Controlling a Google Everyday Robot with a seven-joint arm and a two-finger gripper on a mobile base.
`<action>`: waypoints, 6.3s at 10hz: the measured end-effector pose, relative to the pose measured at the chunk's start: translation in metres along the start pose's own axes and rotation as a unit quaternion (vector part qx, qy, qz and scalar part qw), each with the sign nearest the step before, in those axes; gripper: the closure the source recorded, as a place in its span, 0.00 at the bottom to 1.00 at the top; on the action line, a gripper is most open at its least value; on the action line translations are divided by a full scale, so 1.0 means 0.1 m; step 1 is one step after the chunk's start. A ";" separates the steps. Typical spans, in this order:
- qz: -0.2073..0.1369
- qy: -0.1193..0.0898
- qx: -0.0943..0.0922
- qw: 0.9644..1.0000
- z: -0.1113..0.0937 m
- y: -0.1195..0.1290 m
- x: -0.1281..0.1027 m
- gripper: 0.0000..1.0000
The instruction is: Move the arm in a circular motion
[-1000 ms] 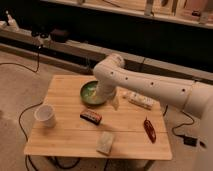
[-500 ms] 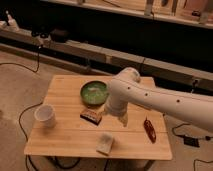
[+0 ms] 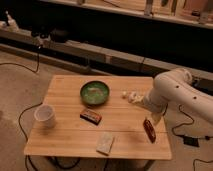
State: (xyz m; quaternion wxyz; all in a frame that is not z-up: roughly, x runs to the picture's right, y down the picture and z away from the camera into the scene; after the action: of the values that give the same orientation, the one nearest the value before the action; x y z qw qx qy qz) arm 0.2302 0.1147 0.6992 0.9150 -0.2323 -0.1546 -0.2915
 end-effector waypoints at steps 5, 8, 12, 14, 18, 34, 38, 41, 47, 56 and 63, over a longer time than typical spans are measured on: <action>-0.004 0.009 -0.017 1.000 0.08 -0.50 0.68 0.20; -0.042 0.036 -0.030 0.998 0.10 -1.19 0.97 0.20; -0.103 0.037 -0.023 0.994 0.37 -2.01 0.97 0.20; -0.154 0.029 -0.018 0.988 0.56 -2.29 0.74 0.20; -0.271 0.008 -0.009 0.963 0.88 -2.73 -0.23 0.20; -0.166 -0.049 0.066 0.983 0.26 -0.76 -0.67 0.20; -0.068 -0.014 0.058 0.996 0.15 -0.50 0.10 0.20; -0.044 0.017 0.052 0.998 0.09 -0.69 0.65 0.20; -0.085 0.034 0.017 0.996 0.43 -1.51 1.02 0.20; -0.255 -0.052 0.035 0.965 0.98 -2.64 -0.37 0.20; -0.352 -0.119 -0.008 0.929 0.89 -1.97 -1.40 0.20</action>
State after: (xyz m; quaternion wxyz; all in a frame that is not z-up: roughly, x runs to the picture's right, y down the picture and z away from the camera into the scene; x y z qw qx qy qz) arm -0.0122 0.0829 0.7819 0.7269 -0.2029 -0.3316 -0.5661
